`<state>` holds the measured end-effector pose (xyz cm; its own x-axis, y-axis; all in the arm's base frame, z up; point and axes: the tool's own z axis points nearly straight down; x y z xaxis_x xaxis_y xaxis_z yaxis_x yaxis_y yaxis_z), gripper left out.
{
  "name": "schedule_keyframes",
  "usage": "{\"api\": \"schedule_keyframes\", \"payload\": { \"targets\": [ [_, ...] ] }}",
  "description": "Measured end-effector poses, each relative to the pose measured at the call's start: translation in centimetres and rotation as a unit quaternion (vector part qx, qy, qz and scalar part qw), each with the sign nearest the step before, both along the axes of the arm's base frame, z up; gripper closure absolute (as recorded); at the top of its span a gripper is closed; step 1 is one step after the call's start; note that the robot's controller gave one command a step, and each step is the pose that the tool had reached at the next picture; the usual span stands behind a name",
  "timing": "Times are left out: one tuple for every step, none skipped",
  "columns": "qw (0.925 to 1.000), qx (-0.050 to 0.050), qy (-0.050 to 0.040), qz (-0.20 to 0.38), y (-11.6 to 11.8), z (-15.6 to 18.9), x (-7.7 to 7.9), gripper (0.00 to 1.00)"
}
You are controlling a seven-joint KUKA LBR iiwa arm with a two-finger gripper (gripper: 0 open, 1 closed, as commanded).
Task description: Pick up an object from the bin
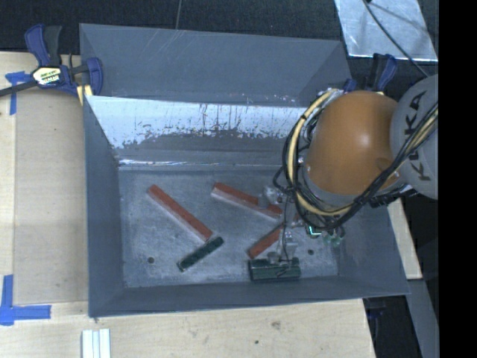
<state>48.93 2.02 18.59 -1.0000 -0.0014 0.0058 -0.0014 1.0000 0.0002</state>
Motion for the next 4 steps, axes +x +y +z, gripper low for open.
{"api": "schedule_keyframes", "payload": {
  "targets": [
    [0.9998, 0.0, -0.0075, 0.019, -0.3, -0.7, 0.6, 0.0],
    [0.9945, 0.0, -0.0051, 0.104, -3.0, -8.3, 2.0, 0.0],
    [0.9713, 0.0, -0.0049, 0.238, -3.3, -11.0, 3.2, 0.0],
    [0.9894, 0.0, -0.0031, 0.145, -3.6, -7.4, 0.5, 0.0]
  ]
}}
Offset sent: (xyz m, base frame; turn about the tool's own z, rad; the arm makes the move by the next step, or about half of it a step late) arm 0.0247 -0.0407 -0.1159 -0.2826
